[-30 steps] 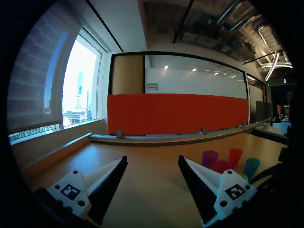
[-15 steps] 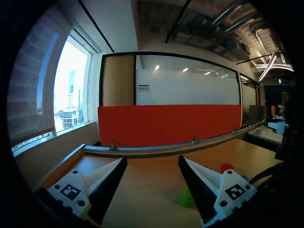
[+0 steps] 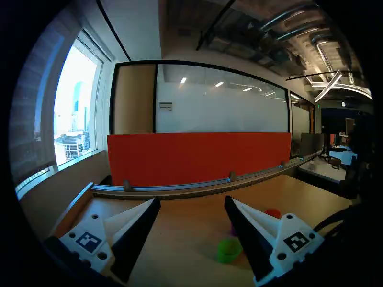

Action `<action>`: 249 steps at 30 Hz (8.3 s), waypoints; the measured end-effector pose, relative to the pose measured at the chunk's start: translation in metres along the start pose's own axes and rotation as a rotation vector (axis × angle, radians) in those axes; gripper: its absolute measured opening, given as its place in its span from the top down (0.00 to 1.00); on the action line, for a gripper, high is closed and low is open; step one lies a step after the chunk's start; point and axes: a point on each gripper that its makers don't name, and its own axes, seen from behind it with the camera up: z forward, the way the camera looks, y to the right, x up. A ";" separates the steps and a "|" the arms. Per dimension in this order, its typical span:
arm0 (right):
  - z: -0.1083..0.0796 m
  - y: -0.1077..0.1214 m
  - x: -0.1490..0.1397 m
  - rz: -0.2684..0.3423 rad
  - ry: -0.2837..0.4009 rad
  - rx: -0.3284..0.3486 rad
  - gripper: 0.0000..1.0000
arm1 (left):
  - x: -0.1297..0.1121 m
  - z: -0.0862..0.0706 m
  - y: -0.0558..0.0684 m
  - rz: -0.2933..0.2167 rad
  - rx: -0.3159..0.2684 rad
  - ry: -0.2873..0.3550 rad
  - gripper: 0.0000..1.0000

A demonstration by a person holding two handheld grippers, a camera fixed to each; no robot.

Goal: Pour water

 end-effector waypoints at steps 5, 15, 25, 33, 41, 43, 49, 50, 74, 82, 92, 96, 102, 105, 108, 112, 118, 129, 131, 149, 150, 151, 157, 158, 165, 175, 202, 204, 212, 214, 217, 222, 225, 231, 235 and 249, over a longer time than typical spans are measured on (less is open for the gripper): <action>0.002 -0.016 0.002 -0.018 -0.010 0.092 0.01 | -0.004 0.005 0.011 -0.003 -0.086 -0.016 0.00; -0.002 -0.060 0.007 -0.063 -0.041 0.303 0.01 | -0.001 0.005 0.051 -0.004 -0.304 -0.022 0.00; -0.007 -0.091 0.010 -0.041 -0.062 0.442 0.01 | 0.013 0.002 0.062 -0.007 -0.401 -0.020 0.00; -0.006 -0.097 0.005 -0.043 -0.087 0.477 0.01 | 0.010 0.004 0.062 0.026 -0.430 -0.045 0.00; -0.011 -0.099 -0.009 -0.063 -0.145 0.505 0.01 | -0.007 0.009 0.066 0.099 -0.465 -0.101 0.00; -0.013 -0.099 -0.016 -0.073 -0.164 0.515 0.01 | -0.011 0.012 0.066 0.113 -0.471 -0.114 0.00; -0.014 -0.097 -0.042 -0.112 -0.226 0.520 0.01 | -0.029 0.019 0.067 0.136 -0.490 -0.171 0.00; -0.015 -0.096 -0.047 -0.117 -0.235 0.521 0.01 | -0.032 0.020 0.067 0.139 -0.493 -0.181 0.00; -0.018 -0.100 -0.156 -0.148 -0.439 0.587 0.01 | -0.146 0.042 0.078 0.233 -0.588 -0.434 0.00; -0.016 -0.100 -0.190 -0.156 -0.496 0.599 0.01 | -0.185 0.048 0.074 0.274 -0.610 -0.513 0.00; -0.013 -0.105 -0.223 -0.181 -0.546 0.616 0.01 | -0.222 0.055 0.076 0.316 -0.628 -0.576 0.00; -0.014 -0.108 -0.235 -0.183 -0.566 0.623 0.01 | -0.234 0.058 0.076 0.329 -0.630 -0.599 0.00; -0.014 -0.109 -0.250 -0.190 -0.590 0.629 0.01 | -0.243 0.065 0.077 0.350 -0.635 -0.615 0.00; -0.012 -0.108 -0.254 -0.197 -0.596 0.629 0.01 | -0.246 0.069 0.080 0.346 -0.641 -0.619 0.00; -0.011 -0.108 -0.257 -0.197 -0.603 0.629 0.01 | -0.250 0.074 0.084 0.343 -0.646 -0.626 0.00; -0.010 -0.107 -0.260 -0.192 -0.608 0.630 0.01 | -0.254 0.082 0.088 0.341 -0.647 -0.624 0.00; -0.008 -0.103 -0.264 -0.191 -0.616 0.625 0.01 | -0.259 0.092 0.096 0.339 -0.653 -0.623 0.00; -0.006 -0.099 -0.266 -0.184 -0.618 0.620 0.01 | -0.262 0.107 0.107 0.353 -0.659 -0.628 0.00; -0.007 -0.098 -0.266 -0.184 -0.618 0.619 0.01 | -0.262 0.109 0.107 0.359 -0.656 -0.630 0.00; -0.010 -0.098 -0.270 -0.178 -0.621 0.621 0.01 | -0.257 0.113 0.106 0.409 -0.642 -0.597 0.14; -0.010 -0.098 -0.271 -0.179 -0.623 0.622 0.01 | -0.255 0.113 0.106 0.409 -0.640 -0.593 0.14; -0.010 -0.099 -0.271 -0.179 -0.624 0.623 0.01 | -0.253 0.112 0.106 0.404 -0.640 -0.589 0.14; -0.009 -0.103 -0.276 -0.180 -0.630 0.630 0.01 | -0.241 0.109 0.104 0.382 -0.633 -0.569 0.14; -0.009 -0.104 -0.277 -0.180 -0.631 0.632 0.01 | -0.240 0.108 0.103 0.381 -0.631 -0.566 0.14; -0.010 -0.115 -0.284 -0.176 -0.635 0.655 0.01 | -0.231 0.104 0.096 0.383 -0.614 -0.546 0.14; 0.003 -0.132 -0.295 -0.169 -0.625 0.668 0.01 | -0.224 0.098 0.091 0.364 -0.596 -0.526 0.14; 0.021 -0.138 -0.306 -0.193 -0.596 0.631 0.11 | -0.216 0.083 0.079 0.322 -0.564 -0.489 0.14; 0.021 -0.138 -0.302 -0.189 -0.589 0.630 0.11 | -0.213 0.082 0.079 0.316 -0.563 -0.481 0.14; 0.024 -0.139 -0.266 -0.161 -0.529 0.615 0.10 | -0.195 0.072 0.086 0.282 -0.560 -0.432 0.14; 0.025 -0.139 -0.253 -0.156 -0.507 0.610 0.11 | -0.190 0.069 0.089 0.277 -0.560 -0.416 0.14; 0.027 -0.140 -0.233 -0.156 -0.473 0.602 0.10 | -0.181 0.064 0.093 0.271 -0.561 -0.393 0.14; 0.027 -0.141 -0.201 -0.159 -0.417 0.591 0.11 | -0.167 0.055 0.100 0.261 -0.562 -0.357 0.15; 0.027 -0.142 -0.182 -0.161 -0.386 0.585 0.11 | -0.158 0.050 0.106 0.252 -0.565 -0.331 0.15; 0.025 -0.148 -0.149 -0.162 -0.336 0.582 0.11 | -0.139 0.041 0.112 0.234 -0.563 -0.272 0.15; 0.023 -0.153 -0.134 -0.161 -0.314 0.586 0.11 | -0.128 0.036 0.116 0.218 -0.565 -0.240 0.15; 0.017 -0.165 -0.112 -0.147 -0.277 0.592 0.11 | -0.105 0.024 0.127 0.182 -0.580 -0.167 0.14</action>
